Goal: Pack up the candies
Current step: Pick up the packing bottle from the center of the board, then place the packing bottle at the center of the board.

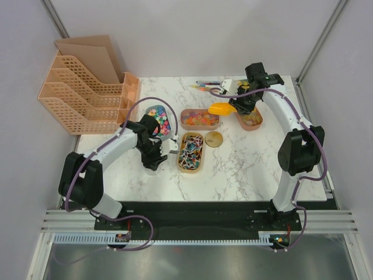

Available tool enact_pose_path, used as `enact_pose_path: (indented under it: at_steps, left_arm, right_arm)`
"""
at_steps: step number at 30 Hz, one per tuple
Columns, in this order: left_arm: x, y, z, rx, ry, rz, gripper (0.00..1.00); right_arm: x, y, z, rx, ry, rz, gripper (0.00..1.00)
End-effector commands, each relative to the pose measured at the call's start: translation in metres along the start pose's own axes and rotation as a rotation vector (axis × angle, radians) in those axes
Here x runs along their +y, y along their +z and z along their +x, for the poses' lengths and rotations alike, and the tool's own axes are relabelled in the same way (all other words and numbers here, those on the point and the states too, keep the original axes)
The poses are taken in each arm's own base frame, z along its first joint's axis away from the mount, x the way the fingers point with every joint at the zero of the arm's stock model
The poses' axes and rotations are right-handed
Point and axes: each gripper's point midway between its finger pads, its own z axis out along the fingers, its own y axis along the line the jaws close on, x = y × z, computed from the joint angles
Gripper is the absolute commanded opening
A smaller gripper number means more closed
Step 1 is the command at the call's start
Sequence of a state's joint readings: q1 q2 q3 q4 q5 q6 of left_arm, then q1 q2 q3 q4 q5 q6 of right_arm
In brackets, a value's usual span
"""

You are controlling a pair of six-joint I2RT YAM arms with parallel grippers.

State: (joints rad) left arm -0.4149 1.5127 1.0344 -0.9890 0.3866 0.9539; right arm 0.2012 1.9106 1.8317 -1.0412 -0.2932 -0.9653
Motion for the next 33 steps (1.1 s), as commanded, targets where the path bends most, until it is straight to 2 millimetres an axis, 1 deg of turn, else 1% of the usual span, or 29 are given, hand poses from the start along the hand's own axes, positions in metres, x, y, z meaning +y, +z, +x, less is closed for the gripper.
enact_pose_path:
  at_steps: [1,3,5,6,9,13,14,16,17,18,20,21,23,24,26,27,28,29,30,31,32,33]
  left_arm:
    - [0.003,0.003,-0.006,-0.021,0.019,0.005,0.37]
    - [0.003,0.005,-0.006,-0.022,0.025,0.012,0.33]
    - [0.004,0.006,-0.006,-0.022,0.032,0.014,0.26]
    - [0.004,0.006,-0.006,-0.021,0.032,0.018,0.21]
    - [0.003,0.004,-0.007,-0.026,0.048,0.012,0.14]
    - [0.007,-0.01,-0.012,-0.041,0.117,-0.032,0.07]
    - [0.012,-0.017,-0.014,-0.04,0.172,-0.062,0.05]
    - [0.025,-0.033,-0.025,-0.049,0.252,-0.124,0.04]
    - [0.036,-0.042,-0.031,-0.05,0.328,-0.162,0.02]
    - [0.048,-0.057,-0.045,-0.074,0.376,-0.212,0.02]
    - [0.06,-0.072,-0.067,-0.129,0.482,-0.251,0.02]
    - [0.07,-0.084,-0.084,-0.159,0.521,-0.286,0.02]
    - [0.077,-0.092,-0.106,-0.218,0.588,-0.293,0.02]
    - [0.087,-0.097,-0.119,-0.238,0.611,-0.306,0.02]
    - [0.091,-0.097,-0.136,-0.265,0.681,-0.299,0.02]
    - [0.095,-0.099,-0.145,-0.277,0.714,-0.308,0.02]
    - [0.099,-0.092,-0.15,-0.282,0.736,-0.292,0.02]
    - [0.097,-0.087,-0.159,-0.298,0.788,-0.276,0.02]
    - [0.098,-0.089,-0.168,-0.309,0.815,-0.283,0.03]
    - [0.1,-0.08,-0.174,-0.311,0.828,-0.265,0.03]
    - [0.093,-0.076,-0.186,-0.33,0.858,-0.25,0.03]
    - [0.091,-0.076,-0.194,-0.34,0.881,-0.248,0.03]
  right_arm:
    - [-0.001,-0.006,-0.009,-0.026,-0.021,0.007,0.0]
    - [0.001,-0.005,-0.008,-0.024,-0.019,0.003,0.0]
    - [0.001,-0.004,-0.007,-0.022,-0.019,0.003,0.0]
    - [0.001,-0.005,-0.007,-0.023,-0.019,0.004,0.0]
    - [0.002,-0.006,-0.006,-0.02,-0.019,0.006,0.0]
    - [0.0,-0.007,-0.007,-0.021,-0.019,0.018,0.0]
    - [-0.002,-0.007,-0.008,-0.024,-0.017,0.027,0.0]
    - [-0.006,-0.009,-0.009,-0.025,-0.004,0.049,0.0]
    - [-0.011,-0.011,-0.011,-0.032,-0.001,0.075,0.0]
    - [-0.016,-0.013,-0.009,-0.018,0.006,0.101,0.0]
    - [-0.024,-0.016,-0.01,-0.026,0.03,0.143,0.0]
    - [-0.029,-0.02,-0.006,-0.018,0.048,0.171,0.0]
    - [-0.034,-0.024,-0.004,-0.023,0.087,0.199,0.0]
    - [-0.039,-0.027,0.001,-0.02,0.11,0.213,0.0]
    - [-0.043,-0.033,0.005,-0.018,0.149,0.234,0.0]
    - [-0.046,-0.035,0.009,-0.016,0.164,0.245,0.0]
    - [-0.048,-0.038,0.014,-0.006,0.181,0.257,0.0]
    - [-0.049,-0.04,0.017,-0.003,0.192,0.265,0.0]
    - [-0.051,-0.045,0.022,0.0,0.211,0.278,0.0]
    - [-0.051,-0.047,0.027,0.007,0.222,0.282,0.0]
    - [-0.053,-0.052,0.03,0.015,0.23,0.303,0.0]
    - [-0.056,-0.055,0.038,0.025,0.249,0.315,0.0]
